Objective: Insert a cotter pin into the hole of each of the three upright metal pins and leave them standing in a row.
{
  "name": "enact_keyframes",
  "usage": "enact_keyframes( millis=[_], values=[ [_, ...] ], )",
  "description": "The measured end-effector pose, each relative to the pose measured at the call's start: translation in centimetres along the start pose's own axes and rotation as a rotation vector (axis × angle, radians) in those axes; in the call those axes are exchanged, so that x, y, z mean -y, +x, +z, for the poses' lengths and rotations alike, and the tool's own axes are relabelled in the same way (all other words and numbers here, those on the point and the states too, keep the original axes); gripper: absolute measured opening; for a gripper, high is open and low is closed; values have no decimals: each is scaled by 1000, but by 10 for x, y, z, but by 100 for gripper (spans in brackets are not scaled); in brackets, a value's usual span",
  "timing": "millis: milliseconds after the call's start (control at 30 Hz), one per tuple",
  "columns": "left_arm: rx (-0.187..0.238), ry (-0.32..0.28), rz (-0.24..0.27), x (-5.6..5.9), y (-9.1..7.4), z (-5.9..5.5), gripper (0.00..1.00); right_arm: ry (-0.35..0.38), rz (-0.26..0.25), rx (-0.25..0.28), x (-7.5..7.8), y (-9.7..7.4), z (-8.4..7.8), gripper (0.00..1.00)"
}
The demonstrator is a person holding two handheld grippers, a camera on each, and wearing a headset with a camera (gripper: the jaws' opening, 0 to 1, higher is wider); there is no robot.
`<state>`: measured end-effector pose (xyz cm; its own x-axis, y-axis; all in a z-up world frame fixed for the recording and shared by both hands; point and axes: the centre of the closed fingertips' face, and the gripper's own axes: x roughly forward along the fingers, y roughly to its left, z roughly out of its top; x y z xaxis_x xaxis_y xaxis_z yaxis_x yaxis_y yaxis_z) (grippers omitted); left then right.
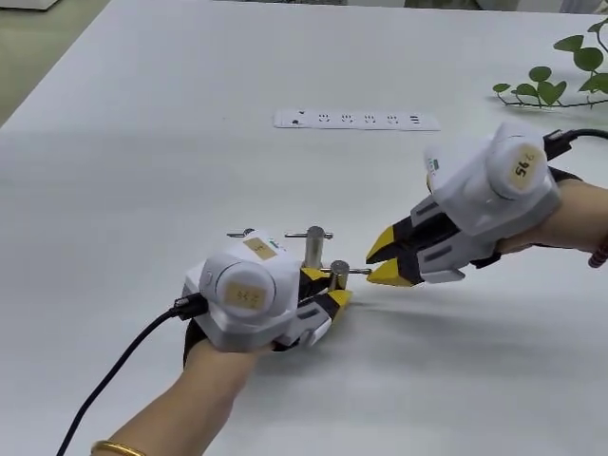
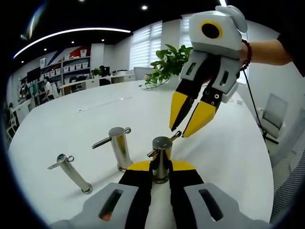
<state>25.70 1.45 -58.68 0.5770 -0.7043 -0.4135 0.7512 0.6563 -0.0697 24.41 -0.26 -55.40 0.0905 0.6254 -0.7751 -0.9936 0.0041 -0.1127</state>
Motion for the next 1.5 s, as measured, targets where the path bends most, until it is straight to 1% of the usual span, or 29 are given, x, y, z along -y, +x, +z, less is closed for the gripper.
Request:
enact_keyframes(
  millis=[167,300,367,733,900,1033,1100,1367,1500],
  values=[
    [0,-3,1,0,0,0,10,1,5,3,-1,1,1,0],
    [1,-7,3,0,0,0,10,-14,10,6,-2,3,2,0],
    [2,-7,4,0,0,0,10,-17,11,5,0,5,1,0],
    [7,-14,10,0,1,0,10,-51,9,8,-2,9,7,0],
    [8,-31,18,0,1,0,10,-69,8,9,-3,10,10,0],
    [8,-34,20,0,1,0,10,-84,11,6,-3,11,13,0],
    [8,-41,21,0,1,0,10,-91,10,3,-1,11,11,0],
    [6,-44,21,-1,1,-1,10,-85,8,9,-2,11,13,0],
    [-1,-60,18,-1,2,-1,11,-79,12,5,-3,13,13,0]
  ],
)
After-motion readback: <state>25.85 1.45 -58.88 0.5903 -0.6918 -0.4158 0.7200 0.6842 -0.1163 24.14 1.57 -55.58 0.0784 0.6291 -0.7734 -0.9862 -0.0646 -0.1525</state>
